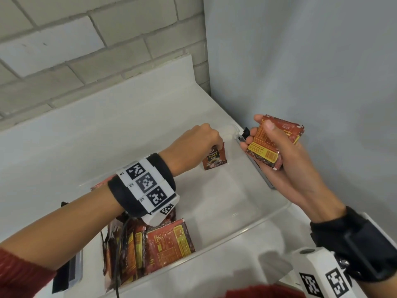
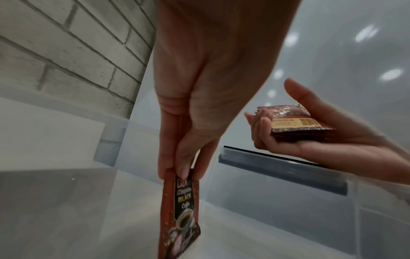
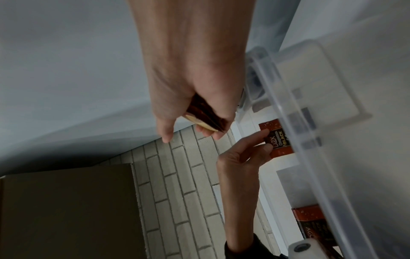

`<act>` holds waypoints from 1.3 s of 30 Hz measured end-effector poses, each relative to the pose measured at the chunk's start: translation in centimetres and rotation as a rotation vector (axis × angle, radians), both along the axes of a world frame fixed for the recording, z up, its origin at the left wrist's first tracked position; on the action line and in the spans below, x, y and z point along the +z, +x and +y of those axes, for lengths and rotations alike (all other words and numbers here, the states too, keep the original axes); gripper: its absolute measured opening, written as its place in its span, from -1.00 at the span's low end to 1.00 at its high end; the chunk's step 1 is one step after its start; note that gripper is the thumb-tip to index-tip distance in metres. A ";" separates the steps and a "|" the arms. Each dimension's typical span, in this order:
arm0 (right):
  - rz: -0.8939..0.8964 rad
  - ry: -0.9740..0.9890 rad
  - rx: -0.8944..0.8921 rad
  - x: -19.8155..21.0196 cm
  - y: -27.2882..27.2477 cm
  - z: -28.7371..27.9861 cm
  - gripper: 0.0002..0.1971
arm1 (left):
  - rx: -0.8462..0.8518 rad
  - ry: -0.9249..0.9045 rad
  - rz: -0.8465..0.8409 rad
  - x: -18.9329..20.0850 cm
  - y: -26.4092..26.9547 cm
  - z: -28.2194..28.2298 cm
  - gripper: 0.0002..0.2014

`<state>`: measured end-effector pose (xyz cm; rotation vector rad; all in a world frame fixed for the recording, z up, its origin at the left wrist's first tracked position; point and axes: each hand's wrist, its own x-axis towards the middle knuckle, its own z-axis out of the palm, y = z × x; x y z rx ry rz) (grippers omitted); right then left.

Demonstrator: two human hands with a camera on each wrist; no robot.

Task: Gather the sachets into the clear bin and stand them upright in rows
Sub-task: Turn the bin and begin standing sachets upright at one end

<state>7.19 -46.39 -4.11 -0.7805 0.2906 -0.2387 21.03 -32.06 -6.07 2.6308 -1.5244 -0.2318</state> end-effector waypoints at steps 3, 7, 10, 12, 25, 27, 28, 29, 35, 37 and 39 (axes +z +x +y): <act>0.000 -0.008 0.002 0.0 -0.1 0.0 -0.60 | -0.035 0.011 -0.045 0.4 -0.3 -0.2 -0.73; 0.007 -0.006 -0.003 0.0 -0.1 0.0 -0.59 | -0.037 0.100 -0.210 0.8 -0.8 -0.4 -0.77; 0.006 0.005 -0.005 0.0 -0.1 0.0 -0.59 | -0.027 0.130 -0.273 1.1 -1.2 -0.5 -0.78; 0.005 0.012 -0.003 0.0 -0.1 0.0 -0.61 | -0.022 0.136 -0.285 1.2 -1.3 -0.5 -0.77; 0.004 0.095 0.122 -0.6 -0.1 -0.7 -0.62 | -0.056 -0.028 -0.215 1.0 -0.7 -0.1 -0.85; 0.031 0.050 0.138 -0.7 0.0 -0.7 -0.65 | -0.010 -0.070 -0.140 1.4 -0.4 0.0 -0.81; 0.041 0.021 0.151 -0.7 0.0 -0.6 -0.65 | 0.019 -0.099 -0.087 1.8 -0.3 0.1 -0.81; 0.047 -0.009 0.164 -0.7 0.1 -0.6 -0.62 | 0.043 -0.144 -0.031 2.3 -0.2 0.2 -0.81; 0.046 -0.097 0.169 -0.5 0.5 -0.2 -0.66 | 0.170 -0.493 0.395 5.6 -1.5 0.5 -0.73; 0.042 -0.122 0.187 -0.7 0.5 0.1 -0.66 | 0.167 -0.509 0.529 6.3 -2.1 0.8 -0.67; 0.040 -0.157 0.219 -0.8 0.4 0.4 -0.67 | 0.148 -0.500 0.591 6.5 -2.5 1.1 -0.64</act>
